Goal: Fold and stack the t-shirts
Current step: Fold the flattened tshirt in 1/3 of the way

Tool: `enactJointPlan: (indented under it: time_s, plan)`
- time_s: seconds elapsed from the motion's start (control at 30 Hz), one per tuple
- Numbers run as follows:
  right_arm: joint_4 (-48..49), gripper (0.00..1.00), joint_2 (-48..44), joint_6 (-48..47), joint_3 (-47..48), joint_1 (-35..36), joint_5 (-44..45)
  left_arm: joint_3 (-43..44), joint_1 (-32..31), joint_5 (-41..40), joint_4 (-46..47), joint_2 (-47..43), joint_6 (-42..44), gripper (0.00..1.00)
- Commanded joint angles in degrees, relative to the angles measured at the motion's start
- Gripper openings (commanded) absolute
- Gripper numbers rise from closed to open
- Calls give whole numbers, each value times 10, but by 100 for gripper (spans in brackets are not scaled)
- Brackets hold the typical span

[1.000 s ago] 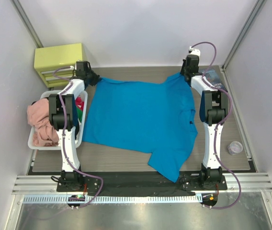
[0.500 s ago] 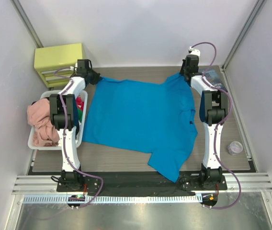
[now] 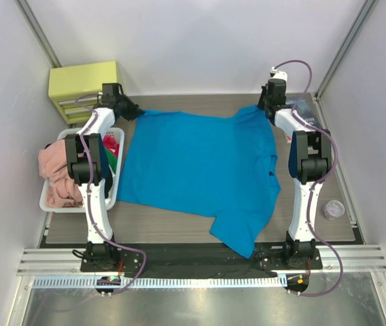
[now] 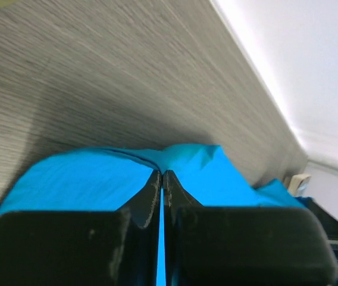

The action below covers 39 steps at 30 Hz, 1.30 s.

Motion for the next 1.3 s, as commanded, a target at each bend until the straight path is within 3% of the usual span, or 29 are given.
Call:
enactJointPlan:
  time_s: [0.0, 0.53, 1.27]
  plan:
    - [46, 1, -114, -21, -53, -1, 21, -7, 29, 44, -13, -20, 52, 0]
    - [73, 1, -260, -30, -240, -1, 61, -43, 63, 82, -38, -40, 86, 0]
    - [70, 1, -310, 7, -317, -1, 45, 8, 66, 81, -104, -71, 97, 0]
